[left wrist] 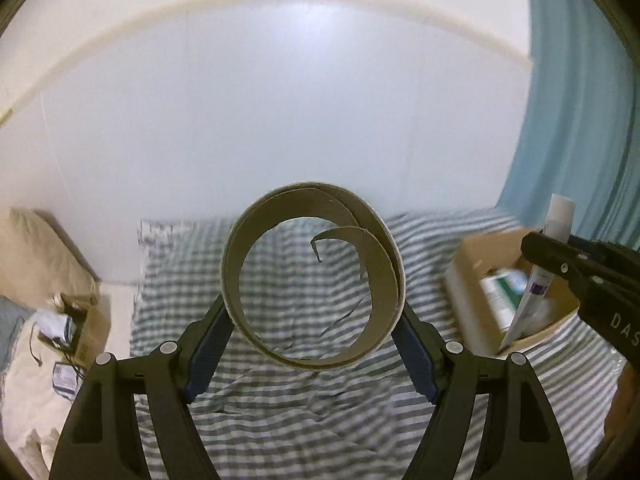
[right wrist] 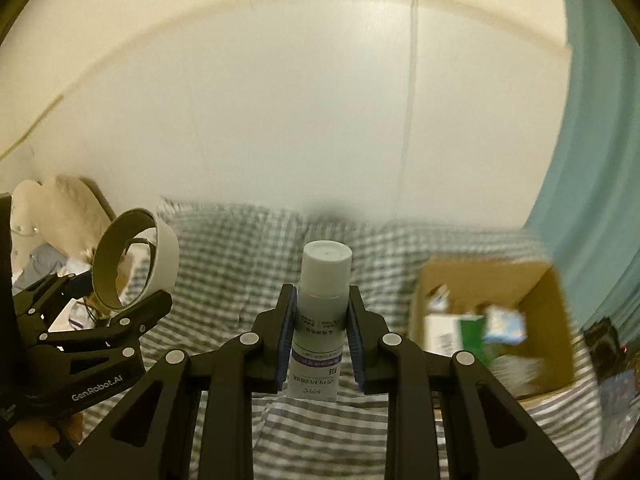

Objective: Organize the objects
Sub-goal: 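Carry the tape roll and white tube over the cardboard box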

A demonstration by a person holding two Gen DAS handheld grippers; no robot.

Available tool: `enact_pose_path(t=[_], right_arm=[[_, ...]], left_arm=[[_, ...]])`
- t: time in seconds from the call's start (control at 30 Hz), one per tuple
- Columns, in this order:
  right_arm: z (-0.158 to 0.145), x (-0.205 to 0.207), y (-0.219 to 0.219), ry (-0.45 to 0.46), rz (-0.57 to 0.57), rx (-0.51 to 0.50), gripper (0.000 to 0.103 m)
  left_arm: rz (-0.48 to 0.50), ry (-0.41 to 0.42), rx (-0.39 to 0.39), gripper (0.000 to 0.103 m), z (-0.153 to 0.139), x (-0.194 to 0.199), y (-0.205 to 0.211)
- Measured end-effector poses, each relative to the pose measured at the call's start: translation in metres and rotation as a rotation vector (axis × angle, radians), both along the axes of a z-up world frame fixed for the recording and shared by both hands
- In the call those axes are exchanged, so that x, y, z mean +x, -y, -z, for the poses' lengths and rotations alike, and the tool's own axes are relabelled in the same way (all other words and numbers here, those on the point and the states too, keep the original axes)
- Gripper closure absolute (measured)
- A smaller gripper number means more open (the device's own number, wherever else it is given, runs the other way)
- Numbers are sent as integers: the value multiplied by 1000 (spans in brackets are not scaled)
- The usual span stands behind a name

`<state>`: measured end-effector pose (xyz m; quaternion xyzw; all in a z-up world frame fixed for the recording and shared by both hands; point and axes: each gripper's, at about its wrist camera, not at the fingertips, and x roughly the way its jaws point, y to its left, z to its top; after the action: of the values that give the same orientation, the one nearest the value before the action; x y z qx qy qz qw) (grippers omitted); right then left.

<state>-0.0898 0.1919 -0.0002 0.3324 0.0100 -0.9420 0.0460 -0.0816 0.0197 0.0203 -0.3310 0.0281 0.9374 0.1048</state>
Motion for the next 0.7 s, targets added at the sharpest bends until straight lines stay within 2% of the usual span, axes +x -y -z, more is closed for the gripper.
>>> enact_pose_path(t=[0.17, 0.23, 0.33, 0.5, 0.7], right_arm=[[-58, 48, -17, -101, -2, 87, 79], [-75, 64, -27, -134, 5, 132, 79], [-96, 82, -48, -161, 19, 150, 79], [-107, 84, -83, -168, 51, 172, 79], [-98, 44, -132, -120, 91, 105, 79]], left_arm=[[57, -68, 47, 24, -42, 36, -31], [75, -85, 57, 24, -50, 47, -46], [103, -93, 73, 24, -58, 55, -70], [141, -103, 64, 24, -55, 58, -114], [179, -79, 30, 24, -33, 33, -160]])
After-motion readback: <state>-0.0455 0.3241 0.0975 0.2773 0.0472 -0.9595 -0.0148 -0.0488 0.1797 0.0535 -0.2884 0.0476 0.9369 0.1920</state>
